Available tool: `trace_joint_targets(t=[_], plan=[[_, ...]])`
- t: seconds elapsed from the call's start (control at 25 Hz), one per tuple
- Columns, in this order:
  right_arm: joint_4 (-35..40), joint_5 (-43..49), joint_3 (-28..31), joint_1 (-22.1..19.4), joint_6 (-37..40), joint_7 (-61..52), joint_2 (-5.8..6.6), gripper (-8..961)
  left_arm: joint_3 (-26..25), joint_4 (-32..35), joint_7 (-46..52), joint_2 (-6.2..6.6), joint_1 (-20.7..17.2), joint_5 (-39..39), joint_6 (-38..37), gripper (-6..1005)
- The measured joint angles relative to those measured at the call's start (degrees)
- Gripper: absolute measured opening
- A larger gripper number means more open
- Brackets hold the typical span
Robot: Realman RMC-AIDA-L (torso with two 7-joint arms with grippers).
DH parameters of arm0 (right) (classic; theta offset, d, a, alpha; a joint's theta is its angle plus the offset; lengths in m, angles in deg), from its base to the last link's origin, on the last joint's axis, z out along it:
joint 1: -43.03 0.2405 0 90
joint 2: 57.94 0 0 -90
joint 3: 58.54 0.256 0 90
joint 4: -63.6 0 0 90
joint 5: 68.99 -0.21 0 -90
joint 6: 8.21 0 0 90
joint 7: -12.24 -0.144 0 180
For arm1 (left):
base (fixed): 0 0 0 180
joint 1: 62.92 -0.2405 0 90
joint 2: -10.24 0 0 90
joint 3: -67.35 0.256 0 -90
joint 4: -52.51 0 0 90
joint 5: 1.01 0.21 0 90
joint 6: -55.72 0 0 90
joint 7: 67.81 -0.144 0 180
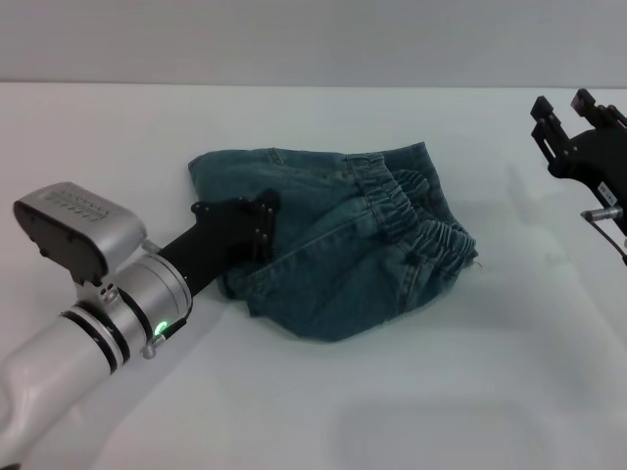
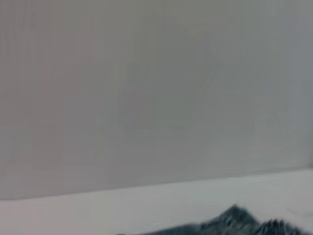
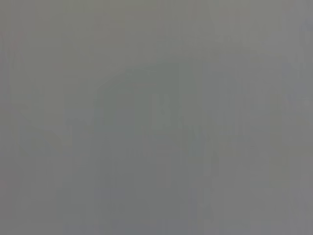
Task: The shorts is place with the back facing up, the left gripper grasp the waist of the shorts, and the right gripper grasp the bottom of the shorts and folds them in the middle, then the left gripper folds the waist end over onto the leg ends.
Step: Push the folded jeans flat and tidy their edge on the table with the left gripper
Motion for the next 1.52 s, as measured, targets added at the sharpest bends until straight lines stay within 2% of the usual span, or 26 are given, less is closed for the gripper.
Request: trace_joint_targets(t=[0.2,0.28,0.36,0.44,0.64,0.84,1.04,1.24,1.52], plan=[[-0.01,0.01,-0.36,-0.09,-0.05,-0.06,-0.04,475,-0.40,-1.37,0.05,0.10,-1.20,-0.07,-1.61,1],[-0.12,0.01,-0.71,-0.09,-0.18,-0.28,-0.07,475,-0.26,-5.93,-0.11,0.33,-6.12,0.24,-3.29,1],[-0.23,0.01,-0.89,-0.03,-0.40,-0.42,-0.07,475,-0.11,-6.63,-0.11,0.34,-7.27,0.44,-3.29,2],[-0.21,0.01,-0.99,-0.01,-0.48,-0.43,-0.08,475,0.05,-8.92,0.48,0.36,-10.86,1.94,-2.87,2],[-0.15,0.01,-1.19,0.36,-0.52,-0.44,-0.09,475,0.49,-10.51,1.94,0.36,-12.79,3.10,-1.43,2],[-0.05,0.01,-1.44,0.63,-0.53,-0.44,-0.09,475,0.28,-9.06,3.09,0.40,-11.07,3.36,0.08,3],[0.01,0.01,-1.50,0.38,-0.53,-0.86,-0.11,475,0.05,-5.44,5.95,0.66,-6.64,3.37,0.52,3],[0.01,0.08,-1.59,0.16,-0.53,-1.94,-0.16,475,0.28,0.01,8.39,0.32,-2.04,3.37,0.22,3],[-0.01,0.09,-2.21,0.08,-0.52,-2.02,-0.18,476,0.16,3.09,8.93,0.23,1.85,3.35,0.53,4]])
